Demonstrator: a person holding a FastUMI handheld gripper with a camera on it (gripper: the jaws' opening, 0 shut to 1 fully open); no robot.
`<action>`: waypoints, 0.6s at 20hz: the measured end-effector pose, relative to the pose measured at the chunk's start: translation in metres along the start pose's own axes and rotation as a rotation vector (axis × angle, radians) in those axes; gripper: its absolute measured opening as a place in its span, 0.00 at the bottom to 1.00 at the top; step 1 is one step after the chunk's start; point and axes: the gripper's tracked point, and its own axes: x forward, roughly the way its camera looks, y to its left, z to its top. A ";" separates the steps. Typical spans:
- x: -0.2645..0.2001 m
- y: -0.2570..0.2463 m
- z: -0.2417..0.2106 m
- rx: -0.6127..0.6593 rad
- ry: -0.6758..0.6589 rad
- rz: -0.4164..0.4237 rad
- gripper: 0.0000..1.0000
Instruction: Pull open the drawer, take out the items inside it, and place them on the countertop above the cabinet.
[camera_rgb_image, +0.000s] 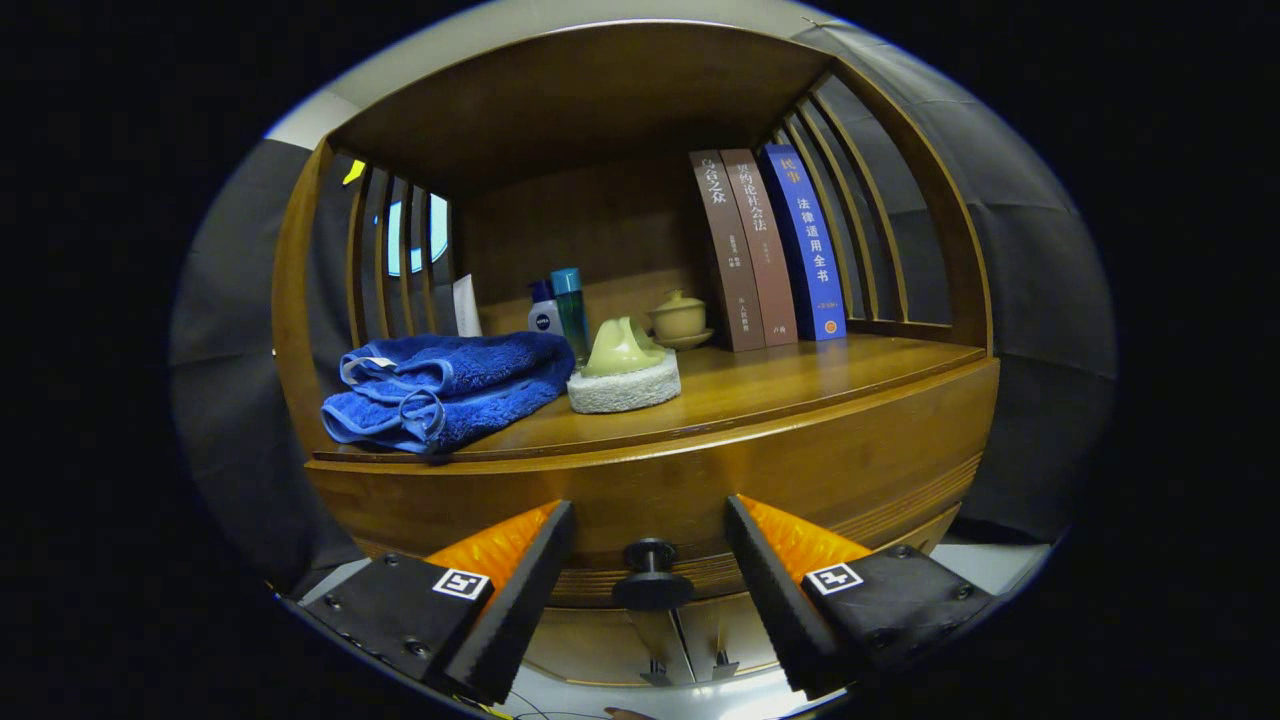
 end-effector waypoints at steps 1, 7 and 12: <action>-0.002 0.001 0.004 -0.007 -0.006 0.004 0.99; -0.036 0.004 0.038 -0.028 -0.026 -0.002 0.99; -0.080 0.007 0.105 -0.034 -0.077 -0.003 0.99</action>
